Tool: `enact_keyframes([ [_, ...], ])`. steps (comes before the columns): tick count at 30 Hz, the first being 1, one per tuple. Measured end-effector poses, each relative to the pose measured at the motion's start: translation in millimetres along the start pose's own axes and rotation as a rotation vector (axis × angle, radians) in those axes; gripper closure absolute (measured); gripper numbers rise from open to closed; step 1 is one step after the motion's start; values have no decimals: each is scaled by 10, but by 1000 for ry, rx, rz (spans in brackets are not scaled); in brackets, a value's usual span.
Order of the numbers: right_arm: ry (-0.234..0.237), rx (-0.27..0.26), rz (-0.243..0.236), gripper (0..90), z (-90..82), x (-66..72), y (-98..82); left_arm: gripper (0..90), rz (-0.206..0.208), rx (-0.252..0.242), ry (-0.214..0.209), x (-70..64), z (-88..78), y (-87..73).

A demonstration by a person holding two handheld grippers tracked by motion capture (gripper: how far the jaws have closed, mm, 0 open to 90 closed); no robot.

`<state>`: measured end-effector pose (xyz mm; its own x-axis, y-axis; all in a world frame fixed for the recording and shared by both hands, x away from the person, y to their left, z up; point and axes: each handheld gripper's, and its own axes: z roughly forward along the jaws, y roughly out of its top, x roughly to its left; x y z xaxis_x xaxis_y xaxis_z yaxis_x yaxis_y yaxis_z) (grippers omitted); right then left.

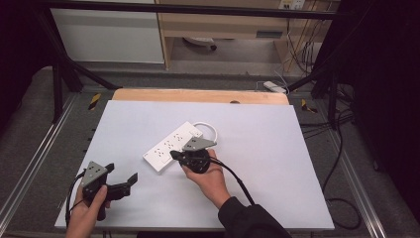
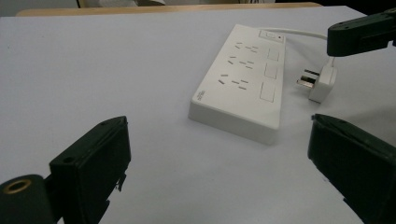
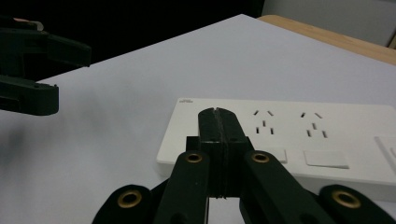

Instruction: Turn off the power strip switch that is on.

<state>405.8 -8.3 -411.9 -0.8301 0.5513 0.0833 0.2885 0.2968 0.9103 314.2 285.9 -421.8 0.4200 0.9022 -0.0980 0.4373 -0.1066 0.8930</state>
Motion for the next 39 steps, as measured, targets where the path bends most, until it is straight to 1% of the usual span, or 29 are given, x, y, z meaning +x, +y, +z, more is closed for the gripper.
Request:
enact_keyframes([
  [5,-32,-15,-3,900,-127,-74,29,58,4,3,6,0,3,3],
  [7,-39,-26,8,900,-164,-112,44,58,5,5,4,-6,7,1],
  [11,-55,-40,13,899,-247,-171,77,58,6,5,4,-6,3,0],
  [17,-81,-57,33,866,-370,-259,117,58,2,1,0,-5,1,3],
  [22,-87,-62,51,766,-458,-327,143,58,1,2,0,-5,1,3],
  [24,-96,-61,64,686,-492,-355,149,58,1,-1,1,-4,0,3],
  [27,-111,-63,74,608,-546,-394,163,58,2,0,0,-6,1,3],
  [29,-120,-66,83,533,-579,-416,174,58,2,0,1,-8,0,3],
  [33,-145,-51,94,386,-640,-462,184,58,1,-1,1,-7,-1,3],
  [39,-173,-41,112,237,-741,-516,196,58,1,-3,-1,-9,-2,4],
])
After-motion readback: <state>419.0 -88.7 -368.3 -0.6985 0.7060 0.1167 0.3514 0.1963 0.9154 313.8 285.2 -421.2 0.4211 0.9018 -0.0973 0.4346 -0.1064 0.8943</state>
